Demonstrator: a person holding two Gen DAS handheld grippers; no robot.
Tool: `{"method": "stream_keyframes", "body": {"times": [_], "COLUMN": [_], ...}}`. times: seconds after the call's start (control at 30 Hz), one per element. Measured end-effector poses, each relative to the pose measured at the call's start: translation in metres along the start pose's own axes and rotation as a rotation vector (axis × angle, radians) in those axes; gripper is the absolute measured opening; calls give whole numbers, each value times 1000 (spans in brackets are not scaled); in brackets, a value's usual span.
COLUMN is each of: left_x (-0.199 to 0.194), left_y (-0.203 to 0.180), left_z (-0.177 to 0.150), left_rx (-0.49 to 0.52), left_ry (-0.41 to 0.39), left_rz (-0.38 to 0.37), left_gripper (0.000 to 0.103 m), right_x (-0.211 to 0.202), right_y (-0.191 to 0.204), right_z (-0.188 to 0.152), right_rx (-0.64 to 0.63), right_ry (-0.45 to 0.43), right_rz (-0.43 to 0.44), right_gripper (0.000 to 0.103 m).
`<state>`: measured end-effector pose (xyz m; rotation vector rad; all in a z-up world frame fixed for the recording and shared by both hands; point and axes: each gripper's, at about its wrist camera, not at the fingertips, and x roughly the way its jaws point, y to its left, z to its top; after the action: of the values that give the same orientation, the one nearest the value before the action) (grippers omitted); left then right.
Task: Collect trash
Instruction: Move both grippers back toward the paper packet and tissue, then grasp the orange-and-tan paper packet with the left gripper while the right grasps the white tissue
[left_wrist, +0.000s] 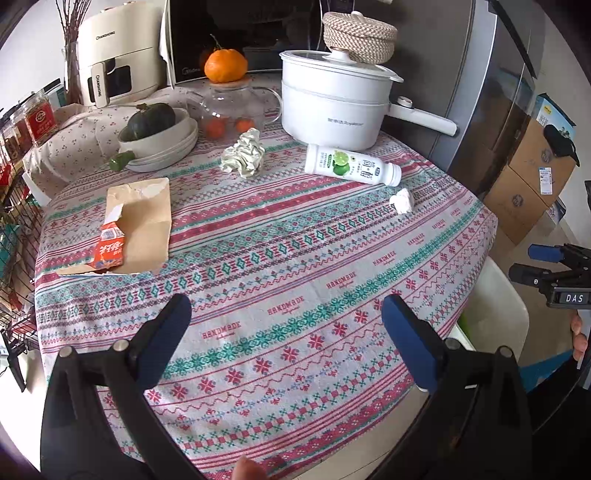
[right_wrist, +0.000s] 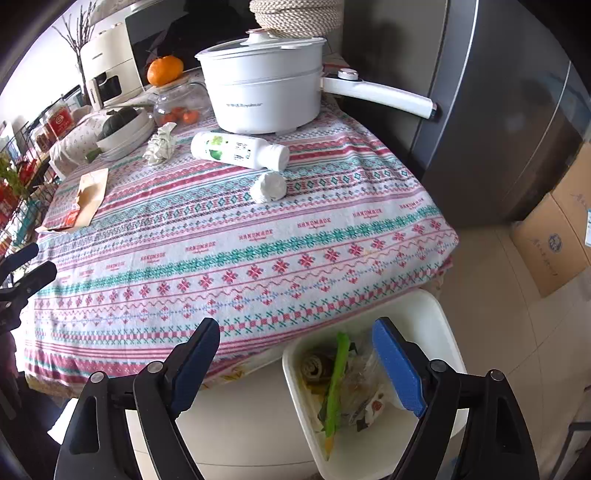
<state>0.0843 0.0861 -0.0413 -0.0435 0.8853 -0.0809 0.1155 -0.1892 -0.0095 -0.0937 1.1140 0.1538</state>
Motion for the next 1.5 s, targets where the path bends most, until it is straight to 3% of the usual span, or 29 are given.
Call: {"method": "stream_keyframes", "body": {"times": [0.3,0.47,0.67,0.9,1.07,1.3,1.43,1.5], "left_x": [12,45,78,92,87,66,70,67], "left_y": [56,98,155,202,219,226,232,236], "left_z": [20,35,50,38,25,15,6,2], "left_rx": [-81,-132,-292,-478,-600,-623,-655,-672], "left_ry": [-28,71,125,144,175,171,220,223], "left_rz": [73,110,105,95,27,48,79,96], "left_gripper": [102,102,102,101,97,96,79,79], "right_x": [12,38,65,80,84,80,78,78], "right_y": [25,35,33,28,32,41,39,37], "right_z": [49,63,67,72,72,69,66,64], "right_rx": [-2,-5,33,68,51,8,9,20], "right_ry": [-11,42,91,121,131,121,116,116], "right_rz": [56,62,88,89,85,78,74,70], "right_gripper": [93,93,93,93,93,93,93,93]}}
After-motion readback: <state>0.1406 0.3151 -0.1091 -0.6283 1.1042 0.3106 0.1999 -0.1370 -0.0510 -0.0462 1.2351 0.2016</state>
